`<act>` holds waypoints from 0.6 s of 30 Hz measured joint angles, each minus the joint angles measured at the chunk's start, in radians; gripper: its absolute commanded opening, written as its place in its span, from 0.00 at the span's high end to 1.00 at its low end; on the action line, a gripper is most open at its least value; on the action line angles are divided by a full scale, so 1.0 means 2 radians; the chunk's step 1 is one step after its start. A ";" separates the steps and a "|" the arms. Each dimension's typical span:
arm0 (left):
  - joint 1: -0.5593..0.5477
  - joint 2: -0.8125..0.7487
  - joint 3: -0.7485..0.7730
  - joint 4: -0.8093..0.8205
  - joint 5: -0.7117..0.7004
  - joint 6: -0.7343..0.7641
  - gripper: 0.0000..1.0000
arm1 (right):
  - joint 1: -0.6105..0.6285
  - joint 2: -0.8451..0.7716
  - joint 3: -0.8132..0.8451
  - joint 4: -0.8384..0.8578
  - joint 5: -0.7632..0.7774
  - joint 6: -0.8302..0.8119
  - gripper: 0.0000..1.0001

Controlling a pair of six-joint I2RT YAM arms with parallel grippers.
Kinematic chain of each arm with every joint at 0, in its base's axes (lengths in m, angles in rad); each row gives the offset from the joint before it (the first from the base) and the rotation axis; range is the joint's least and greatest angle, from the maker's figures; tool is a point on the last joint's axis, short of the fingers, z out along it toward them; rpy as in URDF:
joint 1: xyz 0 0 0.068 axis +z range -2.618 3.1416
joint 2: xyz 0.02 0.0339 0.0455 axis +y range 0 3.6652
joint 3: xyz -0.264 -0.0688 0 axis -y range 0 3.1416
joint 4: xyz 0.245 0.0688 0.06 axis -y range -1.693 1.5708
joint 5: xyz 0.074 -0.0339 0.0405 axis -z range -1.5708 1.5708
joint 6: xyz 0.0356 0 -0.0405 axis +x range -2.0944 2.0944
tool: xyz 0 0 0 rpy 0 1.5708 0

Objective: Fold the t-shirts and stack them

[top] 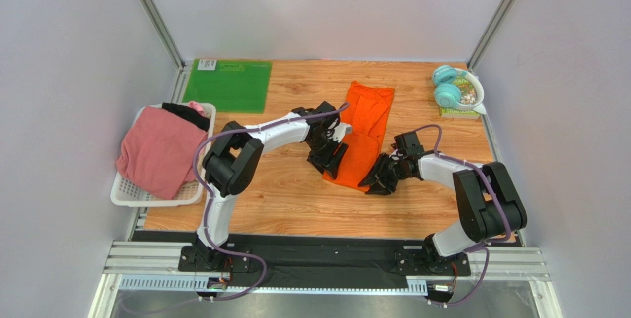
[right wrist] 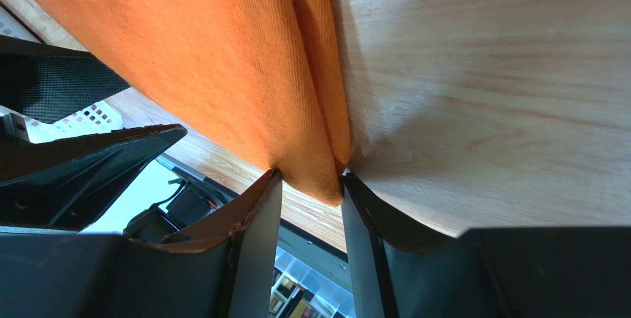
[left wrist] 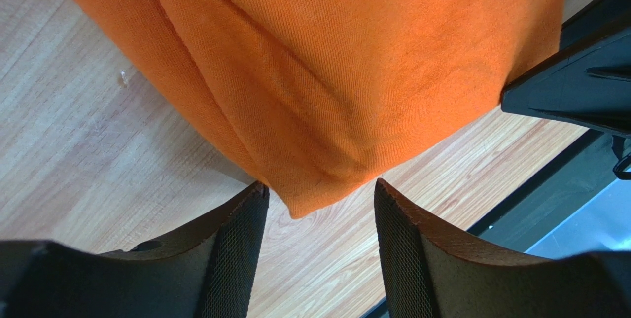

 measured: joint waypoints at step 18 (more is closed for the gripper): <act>0.001 0.007 -0.010 0.001 0.049 0.018 1.00 | 0.000 0.017 0.008 -0.003 0.001 -0.005 1.00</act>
